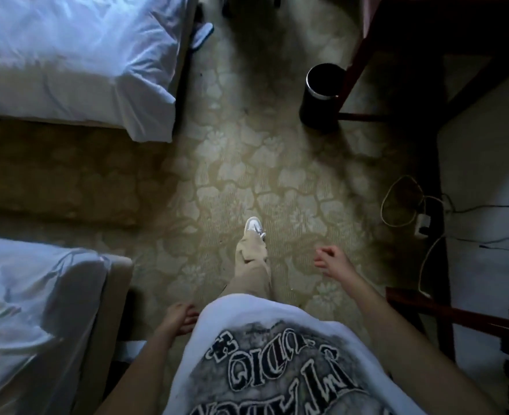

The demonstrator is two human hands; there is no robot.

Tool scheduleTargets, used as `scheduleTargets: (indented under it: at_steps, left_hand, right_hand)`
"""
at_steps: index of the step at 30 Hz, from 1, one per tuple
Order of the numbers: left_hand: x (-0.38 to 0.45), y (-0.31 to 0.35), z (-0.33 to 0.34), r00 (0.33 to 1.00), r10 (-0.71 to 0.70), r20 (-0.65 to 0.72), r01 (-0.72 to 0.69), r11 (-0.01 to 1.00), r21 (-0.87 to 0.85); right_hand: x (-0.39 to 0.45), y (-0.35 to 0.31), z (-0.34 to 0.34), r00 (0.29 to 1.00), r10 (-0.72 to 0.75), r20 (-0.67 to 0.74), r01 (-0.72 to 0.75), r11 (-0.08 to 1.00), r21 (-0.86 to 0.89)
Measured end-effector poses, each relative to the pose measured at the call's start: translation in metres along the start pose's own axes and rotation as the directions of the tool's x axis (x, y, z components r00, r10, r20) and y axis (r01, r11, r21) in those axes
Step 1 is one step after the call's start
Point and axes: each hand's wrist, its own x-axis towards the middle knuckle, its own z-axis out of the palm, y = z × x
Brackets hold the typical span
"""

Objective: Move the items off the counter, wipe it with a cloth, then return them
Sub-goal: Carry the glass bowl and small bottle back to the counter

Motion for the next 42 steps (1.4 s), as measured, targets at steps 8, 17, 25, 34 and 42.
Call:
scheduleTargets:
  at_steps: [8, 17, 25, 34, 42]
  left_hand:
    - [0.051, 0.347, 0.045, 0.965, 0.235, 0.114, -0.259, 0.920, 0.294]
    - [0.092, 0.638, 0.115, 0.886, 0.424, 0.187, -0.463, 0.830, 0.312]
    - [0.102, 0.819, 0.211, 0.905, 0.375, 0.200, -0.417, 0.875, 0.246]
    - [0.061, 1.083, 0.405, 0.592, 0.537, 0.601, -0.755, 0.631, 0.181]
    - [0.044, 1.199, 0.563, 0.439, 0.218, 0.871, -0.881, 0.296, 0.370]
  right_hand:
    - [0.069, -0.057, -0.063, 0.934, 0.303, -0.189, -0.294, 0.953, 0.075]
    - [0.241, -0.228, -0.103, 0.943, 0.252, -0.219, -0.200, 0.951, 0.235]
    - [0.365, -0.488, -0.240, 0.873, -0.046, -0.486, 0.272, 0.872, 0.407]
    - [0.415, -0.611, -0.349, 0.500, 0.148, -0.853, 0.488, 0.766, 0.418]
    - [0.454, -0.665, -0.395, 0.232, 0.395, -0.889, 0.499, 0.736, 0.458]
